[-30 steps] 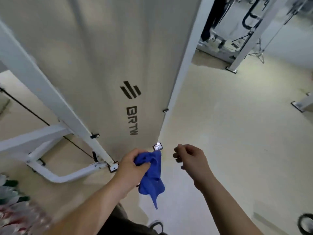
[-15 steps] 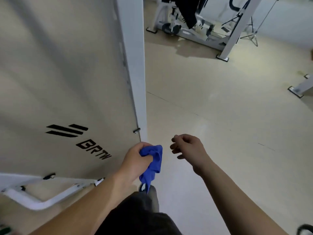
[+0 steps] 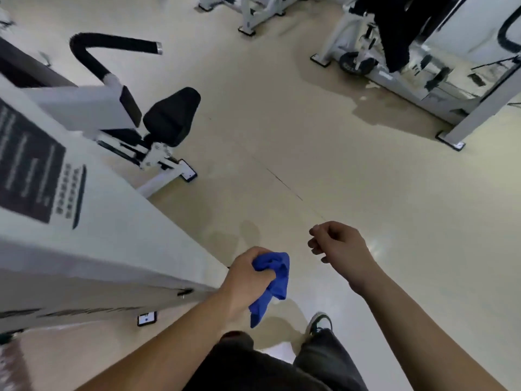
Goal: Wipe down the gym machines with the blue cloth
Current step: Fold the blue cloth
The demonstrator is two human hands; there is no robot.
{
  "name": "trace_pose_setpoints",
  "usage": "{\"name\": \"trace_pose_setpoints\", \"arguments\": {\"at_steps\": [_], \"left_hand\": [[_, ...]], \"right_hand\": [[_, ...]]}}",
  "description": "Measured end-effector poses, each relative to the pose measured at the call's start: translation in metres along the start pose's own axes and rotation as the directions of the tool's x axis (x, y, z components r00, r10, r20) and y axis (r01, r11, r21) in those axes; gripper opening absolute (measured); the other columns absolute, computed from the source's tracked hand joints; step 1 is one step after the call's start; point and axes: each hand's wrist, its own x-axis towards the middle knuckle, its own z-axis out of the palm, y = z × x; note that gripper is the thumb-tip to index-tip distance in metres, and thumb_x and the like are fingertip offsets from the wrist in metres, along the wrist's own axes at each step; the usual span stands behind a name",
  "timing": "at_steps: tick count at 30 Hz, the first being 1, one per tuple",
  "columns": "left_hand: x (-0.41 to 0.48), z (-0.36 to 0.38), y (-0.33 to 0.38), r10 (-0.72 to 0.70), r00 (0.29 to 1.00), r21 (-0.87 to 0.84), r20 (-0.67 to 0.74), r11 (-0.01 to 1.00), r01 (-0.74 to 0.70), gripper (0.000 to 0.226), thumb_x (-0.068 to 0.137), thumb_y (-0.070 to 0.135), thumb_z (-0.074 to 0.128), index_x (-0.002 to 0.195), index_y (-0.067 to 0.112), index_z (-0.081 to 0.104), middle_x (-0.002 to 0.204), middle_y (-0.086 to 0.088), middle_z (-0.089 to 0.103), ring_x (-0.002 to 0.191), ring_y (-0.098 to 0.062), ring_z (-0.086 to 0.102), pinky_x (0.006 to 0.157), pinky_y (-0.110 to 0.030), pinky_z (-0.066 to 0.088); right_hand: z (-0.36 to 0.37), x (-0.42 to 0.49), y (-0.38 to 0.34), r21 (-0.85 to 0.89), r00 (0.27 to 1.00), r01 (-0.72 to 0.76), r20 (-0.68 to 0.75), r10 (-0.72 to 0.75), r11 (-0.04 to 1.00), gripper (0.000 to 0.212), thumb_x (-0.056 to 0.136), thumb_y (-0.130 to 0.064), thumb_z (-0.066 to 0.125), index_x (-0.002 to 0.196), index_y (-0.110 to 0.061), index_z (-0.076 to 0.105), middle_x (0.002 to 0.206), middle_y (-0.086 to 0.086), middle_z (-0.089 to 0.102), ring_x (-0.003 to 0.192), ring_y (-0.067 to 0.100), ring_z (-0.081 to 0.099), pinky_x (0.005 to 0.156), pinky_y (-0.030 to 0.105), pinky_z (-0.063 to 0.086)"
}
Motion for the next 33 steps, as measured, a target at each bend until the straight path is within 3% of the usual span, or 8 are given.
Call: {"name": "trace_pose_setpoints", "arguments": {"at_steps": [4, 7, 11, 16, 28, 33], "left_hand": [[0.041, 0.029, 0.05, -0.067, 0.975, -0.155, -0.214, 0.987, 0.034, 0.034, 0.081, 0.006, 0.06, 0.102, 0.031, 0.07, 0.094, 0.006, 0.074, 0.086, -0.012, 0.071, 0.068, -0.025, 0.058], [0.072, 0.031, 0.087, -0.125, 0.933, -0.238, -0.338, 0.97, 0.044, 0.035, 0.081, 0.006, 0.064, 0.106, 0.031, 0.067, 0.095, 0.006, 0.073, 0.085, -0.01, 0.07, 0.065, -0.016, 0.053], [0.13, 0.011, 0.128, -0.151, 0.887, -0.281, -0.436, 0.959, 0.025, 0.032, 0.083, 0.008, 0.066, 0.107, 0.029, 0.066, 0.1, 0.005, 0.072, 0.091, -0.013, 0.07, 0.075, -0.024, 0.057], [0.224, -0.03, 0.189, -0.158, 0.868, -0.332, -0.471, 0.943, -0.009, 0.027, 0.081, 0.012, 0.067, 0.101, 0.03, 0.07, 0.094, 0.007, 0.075, 0.089, -0.014, 0.072, 0.082, -0.036, 0.061], [0.427, -0.146, 0.368, -0.172, 0.849, -0.403, -0.499, 0.914, -0.051, 0.023, 0.084, 0.014, 0.068, 0.104, 0.025, 0.064, 0.099, 0.001, 0.072, 0.091, -0.017, 0.07, 0.074, -0.028, 0.057], [0.522, -0.19, 0.412, -0.228, 0.793, -0.456, -0.565, 0.887, -0.07, 0.024, 0.087, 0.016, 0.071, 0.107, 0.027, 0.062, 0.104, 0.002, 0.07, 0.095, -0.016, 0.069, 0.077, -0.029, 0.058]], "right_hand": [[-0.046, 0.071, -0.027, -0.069, 0.991, 0.001, 0.137, 0.008, 0.998, 0.018, 0.097, -0.027, 0.06, 0.094, -0.015, 0.074, 0.084, 0.001, 0.078, 0.087, 0.022, 0.074, 0.074, 0.038, 0.057], [-0.064, 0.125, -0.063, -0.119, 0.976, 0.045, 0.217, -0.018, 0.992, 0.017, 0.098, -0.027, 0.06, 0.095, -0.017, 0.073, 0.084, 0.0, 0.078, 0.087, 0.022, 0.074, 0.074, 0.038, 0.057], [-0.06, 0.205, -0.122, -0.128, 0.949, 0.118, 0.305, -0.074, 0.985, 0.014, 0.099, -0.028, 0.058, 0.1, -0.02, 0.07, 0.085, 0.003, 0.078, 0.087, 0.025, 0.074, 0.071, 0.037, 0.055], [-0.043, 0.315, -0.207, -0.144, 0.926, 0.205, 0.348, -0.145, 0.968, 0.012, 0.1, -0.027, 0.059, 0.102, -0.02, 0.069, 0.085, 0.006, 0.077, 0.085, 0.027, 0.073, 0.075, 0.038, 0.056], [-0.002, 0.538, -0.414, -0.165, 0.86, 0.35, 0.447, -0.247, 0.922, 0.016, 0.1, -0.03, 0.058, 0.101, -0.02, 0.07, 0.087, -0.001, 0.077, 0.083, 0.017, 0.073, 0.077, 0.035, 0.059], [0.019, 0.646, -0.473, -0.212, 0.807, 0.41, 0.537, -0.244, 0.887, 0.016, 0.1, -0.031, 0.058, 0.099, -0.022, 0.07, 0.086, -0.002, 0.077, 0.084, 0.015, 0.073, 0.078, 0.036, 0.06]]}}
